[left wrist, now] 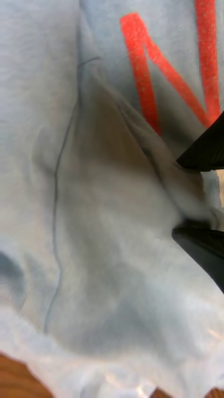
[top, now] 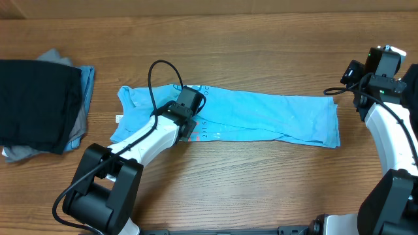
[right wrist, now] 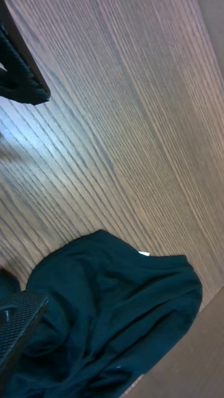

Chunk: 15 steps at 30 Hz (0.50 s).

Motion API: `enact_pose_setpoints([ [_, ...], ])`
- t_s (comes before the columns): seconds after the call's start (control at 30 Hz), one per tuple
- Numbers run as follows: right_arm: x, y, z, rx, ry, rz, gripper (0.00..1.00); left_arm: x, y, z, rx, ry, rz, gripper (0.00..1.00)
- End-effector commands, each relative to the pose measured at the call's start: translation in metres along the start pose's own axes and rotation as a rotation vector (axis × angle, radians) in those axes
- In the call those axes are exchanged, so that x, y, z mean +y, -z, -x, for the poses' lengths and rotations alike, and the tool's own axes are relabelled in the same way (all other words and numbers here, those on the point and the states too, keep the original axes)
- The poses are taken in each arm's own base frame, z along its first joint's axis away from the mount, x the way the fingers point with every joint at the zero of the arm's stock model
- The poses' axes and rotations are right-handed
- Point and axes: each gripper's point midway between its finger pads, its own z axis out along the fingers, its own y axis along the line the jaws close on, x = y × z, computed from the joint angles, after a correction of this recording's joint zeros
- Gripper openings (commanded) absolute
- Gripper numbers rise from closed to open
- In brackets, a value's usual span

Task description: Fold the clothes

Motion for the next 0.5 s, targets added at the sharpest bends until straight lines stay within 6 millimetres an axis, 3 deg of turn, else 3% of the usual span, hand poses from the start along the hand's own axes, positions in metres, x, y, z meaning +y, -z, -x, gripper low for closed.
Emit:
enact_pose_setpoints([
  [0.0, 0.0, 0.003, 0.006, -0.017, -0.003, 0.001, 1.0, 0.012, 0.005, 0.016, -0.024, 0.019, 0.043, 0.33],
  [0.1, 0.0, 0.003, 0.006, -0.017, -0.003, 0.001, 1.0, 0.013, 0.007, 0.019, -0.027, 0.02, 0.043, 0.26],
  [0.23, 0.0, 0.003, 0.006, -0.017, -0.003, 0.001, 1.0, 0.014, 0.011, 0.02, -0.015, 0.015, 0.041, 0.05],
  [0.47, 0.0, 0.003, 0.006, -0.017, -0.003, 0.001, 1.0, 0.015, 0.015, 0.02, 0.004, 0.012, 0.038, 0.06],
])
